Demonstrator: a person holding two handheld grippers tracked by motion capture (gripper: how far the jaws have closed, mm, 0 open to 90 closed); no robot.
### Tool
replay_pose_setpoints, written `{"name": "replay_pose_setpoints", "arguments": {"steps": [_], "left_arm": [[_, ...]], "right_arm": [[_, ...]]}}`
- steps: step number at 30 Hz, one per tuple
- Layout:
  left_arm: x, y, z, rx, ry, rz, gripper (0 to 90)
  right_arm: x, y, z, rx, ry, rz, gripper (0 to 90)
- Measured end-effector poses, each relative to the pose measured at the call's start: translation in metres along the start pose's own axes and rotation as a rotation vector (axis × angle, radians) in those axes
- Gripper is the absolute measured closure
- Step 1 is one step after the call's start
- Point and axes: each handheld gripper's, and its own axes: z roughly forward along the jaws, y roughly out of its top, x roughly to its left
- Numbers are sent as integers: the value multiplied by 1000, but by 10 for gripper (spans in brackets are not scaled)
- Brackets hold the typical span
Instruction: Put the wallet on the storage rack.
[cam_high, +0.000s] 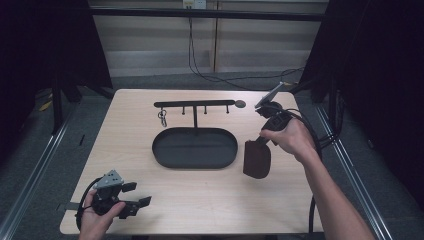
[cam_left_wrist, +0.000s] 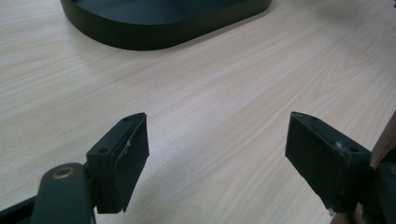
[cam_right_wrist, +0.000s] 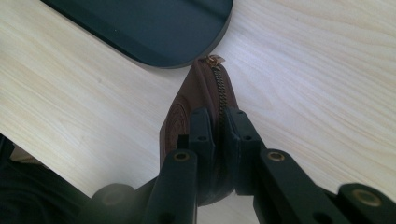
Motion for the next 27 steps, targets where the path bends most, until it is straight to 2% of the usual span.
{"name": "replay_pose_setpoints", "arguments": {"steps": [7,13,18,23,27], "left_arm": [[1,0,0,3,0,-2,214],[1,0,0,7,-5,-1,215],[1,0,1,8,-7,-2,215],[1,0,1,8,-8,-5,215],[1,0,0,6,-9,-7,215]], "right_arm": [[0,11,-1,-1,16,-9,821],[-1,21,-6,-18,6,10,822],[0,29,-11,-51,18,28,824],[-1,35,-10,-90,60,45,826],[-1,39,-6,-126,53,58,828]]}}
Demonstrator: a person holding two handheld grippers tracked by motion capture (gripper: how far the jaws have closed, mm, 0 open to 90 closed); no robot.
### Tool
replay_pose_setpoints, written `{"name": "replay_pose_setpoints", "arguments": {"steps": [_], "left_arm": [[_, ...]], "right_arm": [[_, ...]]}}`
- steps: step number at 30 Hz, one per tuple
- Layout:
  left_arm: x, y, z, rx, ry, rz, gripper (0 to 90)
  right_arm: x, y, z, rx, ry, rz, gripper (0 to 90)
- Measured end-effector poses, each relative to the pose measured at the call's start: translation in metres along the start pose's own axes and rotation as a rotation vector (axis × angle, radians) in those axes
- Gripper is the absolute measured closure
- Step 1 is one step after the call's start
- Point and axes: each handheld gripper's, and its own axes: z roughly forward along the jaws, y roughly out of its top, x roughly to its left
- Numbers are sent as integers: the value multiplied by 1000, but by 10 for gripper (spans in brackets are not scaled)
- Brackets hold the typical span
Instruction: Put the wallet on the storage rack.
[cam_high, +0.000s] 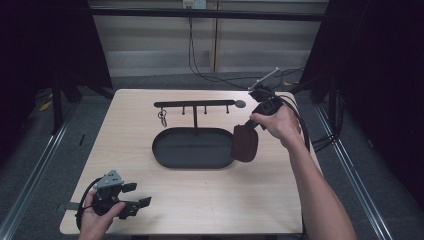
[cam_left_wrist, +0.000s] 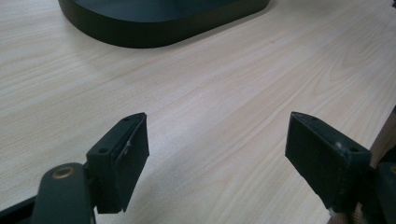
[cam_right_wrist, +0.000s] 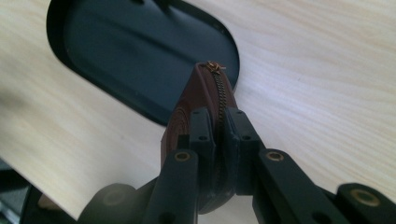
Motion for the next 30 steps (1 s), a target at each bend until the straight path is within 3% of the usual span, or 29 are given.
{"name": "replay_pose_setpoints", "arguments": {"steps": [10,21,30], "left_arm": [[1,0,0,-1,-1,-9,215],[0,0,1,5,-3,5,215],[0,0,1,10,0,8,215]], "right_arm": [[-5,8,14,-75,35,56,829],[-6,13,28,-117,120,94,830],[0,13,49,-164,165,90,831]]}}
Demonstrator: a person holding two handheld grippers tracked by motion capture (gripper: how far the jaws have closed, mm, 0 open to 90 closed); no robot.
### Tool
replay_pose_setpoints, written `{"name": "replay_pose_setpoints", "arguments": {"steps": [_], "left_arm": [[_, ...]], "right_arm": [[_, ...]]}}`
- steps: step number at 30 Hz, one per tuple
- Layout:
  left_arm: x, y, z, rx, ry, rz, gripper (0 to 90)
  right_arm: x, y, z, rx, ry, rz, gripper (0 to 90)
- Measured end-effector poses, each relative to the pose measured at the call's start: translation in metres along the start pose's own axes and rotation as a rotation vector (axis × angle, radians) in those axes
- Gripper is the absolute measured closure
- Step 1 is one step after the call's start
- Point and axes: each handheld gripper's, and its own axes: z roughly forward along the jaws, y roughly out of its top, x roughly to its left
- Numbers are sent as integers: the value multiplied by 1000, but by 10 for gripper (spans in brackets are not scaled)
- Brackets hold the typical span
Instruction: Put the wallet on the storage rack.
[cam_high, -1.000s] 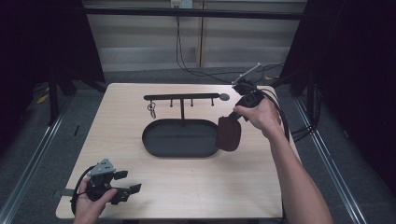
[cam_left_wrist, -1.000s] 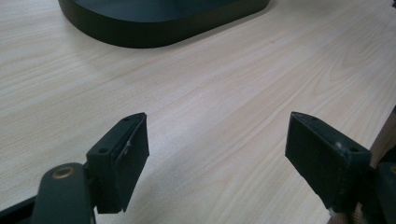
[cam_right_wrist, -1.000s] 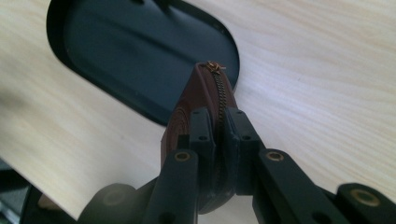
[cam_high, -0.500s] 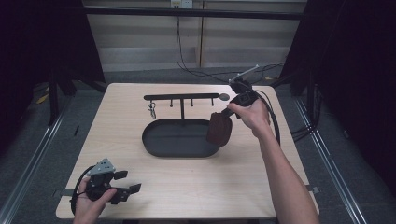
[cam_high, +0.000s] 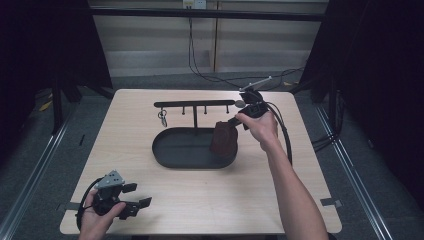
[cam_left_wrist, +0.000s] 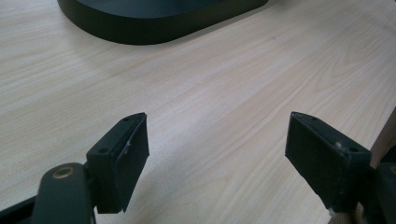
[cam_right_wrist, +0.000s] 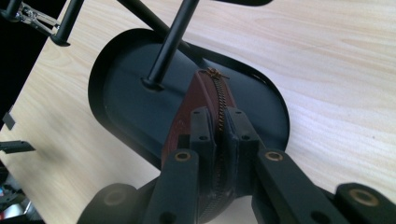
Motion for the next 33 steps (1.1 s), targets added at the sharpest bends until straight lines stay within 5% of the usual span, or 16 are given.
{"name": "replay_pose_setpoints", "arguments": {"steps": [28,33], "left_arm": [[0,1,2,6,-8,9,215],[-1,1,2,10,-8,10,215]], "right_arm": [[-31,-20,60,-110,76,66,879],[-36,-24,67,-87,65,78,876]]}}
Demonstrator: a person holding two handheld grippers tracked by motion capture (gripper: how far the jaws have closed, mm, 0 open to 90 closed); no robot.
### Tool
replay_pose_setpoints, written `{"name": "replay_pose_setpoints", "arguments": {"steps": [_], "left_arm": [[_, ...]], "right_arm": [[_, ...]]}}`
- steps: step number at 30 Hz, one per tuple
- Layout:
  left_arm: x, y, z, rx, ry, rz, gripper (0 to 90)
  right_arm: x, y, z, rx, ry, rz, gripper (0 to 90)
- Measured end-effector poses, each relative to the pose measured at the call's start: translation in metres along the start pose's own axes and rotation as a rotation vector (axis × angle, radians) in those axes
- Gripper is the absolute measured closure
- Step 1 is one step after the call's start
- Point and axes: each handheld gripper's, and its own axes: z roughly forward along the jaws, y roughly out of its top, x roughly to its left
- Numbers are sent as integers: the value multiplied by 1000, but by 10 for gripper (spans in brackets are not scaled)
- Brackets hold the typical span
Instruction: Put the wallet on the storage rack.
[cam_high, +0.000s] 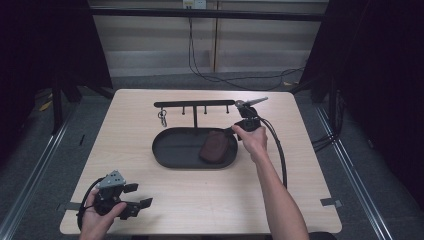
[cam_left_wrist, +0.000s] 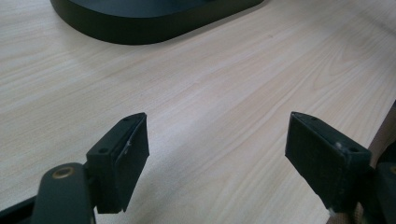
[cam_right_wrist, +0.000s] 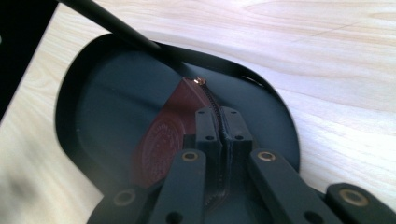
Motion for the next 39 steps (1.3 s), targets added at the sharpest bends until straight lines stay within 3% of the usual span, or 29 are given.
{"name": "replay_pose_setpoints", "arguments": {"steps": [7,15,25,32,39], "left_arm": [[0,0,-1,-2,0,-3,215],[1,0,-1,-2,3,-6,215],[1,1,0,-1,7,-13,214],[2,0,-1,-4,8,-20,214],[4,0,-1,-5,20,-35,202]], "right_arm": [[-6,-4,6,0,-33,2,863],[-6,-6,-3,-43,-11,-8,777],[-4,-13,-22,-81,-13,-61,572],[-1,-19,-37,-109,-34,-74,324],[-1,-34,-48,-152,-23,-96,253]]}}
